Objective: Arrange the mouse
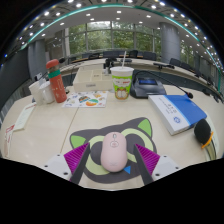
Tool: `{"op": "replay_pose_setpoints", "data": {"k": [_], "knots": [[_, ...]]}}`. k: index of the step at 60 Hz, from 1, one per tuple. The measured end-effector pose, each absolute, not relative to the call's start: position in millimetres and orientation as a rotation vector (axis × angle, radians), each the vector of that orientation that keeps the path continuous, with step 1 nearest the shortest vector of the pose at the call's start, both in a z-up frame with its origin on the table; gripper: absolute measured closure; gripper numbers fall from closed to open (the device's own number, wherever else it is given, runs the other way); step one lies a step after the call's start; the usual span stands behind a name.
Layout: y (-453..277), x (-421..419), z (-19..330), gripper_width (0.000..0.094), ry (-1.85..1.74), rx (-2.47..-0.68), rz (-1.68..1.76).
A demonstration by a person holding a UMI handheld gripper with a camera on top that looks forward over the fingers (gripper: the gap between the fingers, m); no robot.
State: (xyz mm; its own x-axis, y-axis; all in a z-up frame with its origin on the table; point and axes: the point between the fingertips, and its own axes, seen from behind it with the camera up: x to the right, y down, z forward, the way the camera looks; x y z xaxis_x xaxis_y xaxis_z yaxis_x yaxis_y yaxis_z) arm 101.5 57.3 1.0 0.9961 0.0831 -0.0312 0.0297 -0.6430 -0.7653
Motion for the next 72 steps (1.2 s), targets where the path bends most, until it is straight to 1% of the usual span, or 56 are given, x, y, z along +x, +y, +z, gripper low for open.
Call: {"op": "replay_pose_setpoints", "data": {"k": [2,6,15,27,38,44,53,63,72], "knots": [[52,99,6,0.0093,-0.077,-2.271,0.080],[38,100,21,0.0080,-0.070,-2.270,0.047],[-12,90,69,0.0082,-0.088,-2.240,-0.016],[-107,72,133,0.0080,-0.057,-2.191,-0.058],[-197,55,169,0.0079,-0.011,-2.167,-0.082],[-233,43,182,0.0079,-0.003,-2.156,-0.072],[-264,31,196,0.0079,-0.025,-2.131,-0.087],[-274,25,201,0.0082,-0.025,-2.124,-0.078],[-274,25,198,0.0081,-0.030,-2.127,-0.084]]}}
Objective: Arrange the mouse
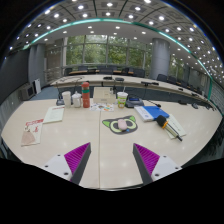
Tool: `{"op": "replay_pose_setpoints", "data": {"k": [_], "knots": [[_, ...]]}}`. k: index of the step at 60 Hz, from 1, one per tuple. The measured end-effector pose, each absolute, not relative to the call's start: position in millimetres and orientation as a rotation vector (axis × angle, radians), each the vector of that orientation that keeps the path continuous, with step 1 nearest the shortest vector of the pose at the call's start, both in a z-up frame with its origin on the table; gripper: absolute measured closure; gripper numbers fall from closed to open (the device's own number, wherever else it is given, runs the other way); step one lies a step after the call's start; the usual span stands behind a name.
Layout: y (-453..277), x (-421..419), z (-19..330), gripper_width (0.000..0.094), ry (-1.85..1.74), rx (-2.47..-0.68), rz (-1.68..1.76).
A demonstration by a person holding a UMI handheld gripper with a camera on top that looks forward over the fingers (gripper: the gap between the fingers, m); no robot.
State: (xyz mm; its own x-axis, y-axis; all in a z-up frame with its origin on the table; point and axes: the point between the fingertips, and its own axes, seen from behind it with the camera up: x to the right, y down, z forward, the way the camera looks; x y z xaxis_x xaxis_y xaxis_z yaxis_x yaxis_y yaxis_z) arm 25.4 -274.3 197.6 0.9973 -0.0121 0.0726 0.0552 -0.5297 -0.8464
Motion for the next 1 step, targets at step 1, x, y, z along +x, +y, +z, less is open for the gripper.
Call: {"op": "replay_pose_setpoints", "data": {"k": [1], "knots": [[-274.2,26.0,197.0,0.0081,-0.032,-2.129,-0.089]]}}
